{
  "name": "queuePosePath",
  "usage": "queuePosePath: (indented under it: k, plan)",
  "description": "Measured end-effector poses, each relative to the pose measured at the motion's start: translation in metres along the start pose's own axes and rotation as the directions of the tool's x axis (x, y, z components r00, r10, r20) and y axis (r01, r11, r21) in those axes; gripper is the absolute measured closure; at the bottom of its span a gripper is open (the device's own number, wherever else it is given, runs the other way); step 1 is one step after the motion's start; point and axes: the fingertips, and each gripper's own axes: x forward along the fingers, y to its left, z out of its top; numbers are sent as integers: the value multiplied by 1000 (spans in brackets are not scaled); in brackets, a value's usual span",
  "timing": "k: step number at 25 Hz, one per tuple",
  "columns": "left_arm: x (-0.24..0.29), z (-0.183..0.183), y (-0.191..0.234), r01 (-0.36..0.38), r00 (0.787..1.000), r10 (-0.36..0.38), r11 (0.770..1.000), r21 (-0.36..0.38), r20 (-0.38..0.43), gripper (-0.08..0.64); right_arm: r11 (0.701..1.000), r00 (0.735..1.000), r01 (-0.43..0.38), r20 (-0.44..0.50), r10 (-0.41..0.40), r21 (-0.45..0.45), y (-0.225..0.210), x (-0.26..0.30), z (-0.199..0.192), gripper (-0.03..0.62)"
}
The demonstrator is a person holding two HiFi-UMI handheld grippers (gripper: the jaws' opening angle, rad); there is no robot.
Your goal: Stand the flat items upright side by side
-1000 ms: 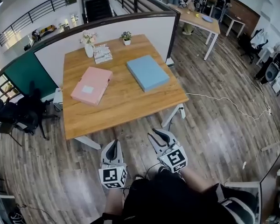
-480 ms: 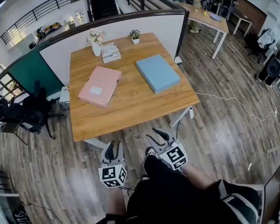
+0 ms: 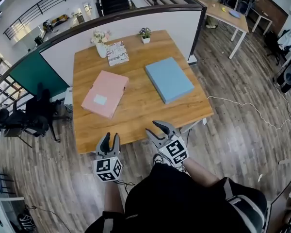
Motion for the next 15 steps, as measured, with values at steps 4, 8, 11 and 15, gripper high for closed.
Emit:
queuePosePath:
  k: [4, 8, 11, 15]
  plan:
    - [33, -9, 10, -28, 997, 28, 1000, 7, -74, 407, 999, 1000, -12, -15, 12, 37, -28, 18, -10, 416]
    - [61, -8, 15, -59, 994, 60, 998, 6, -94, 397, 996, 999, -27, -31, 29, 81, -53, 29, -23, 414]
    - [77, -6, 27, -78, 990, 79, 997, 12, -119, 388, 992, 998, -40, -39, 45, 118, -66, 43, -28, 400]
    - [97, -2, 50, -101, 983, 104, 994, 32, -152, 367, 984, 997, -58, -47, 67, 171, -76, 62, -35, 392]
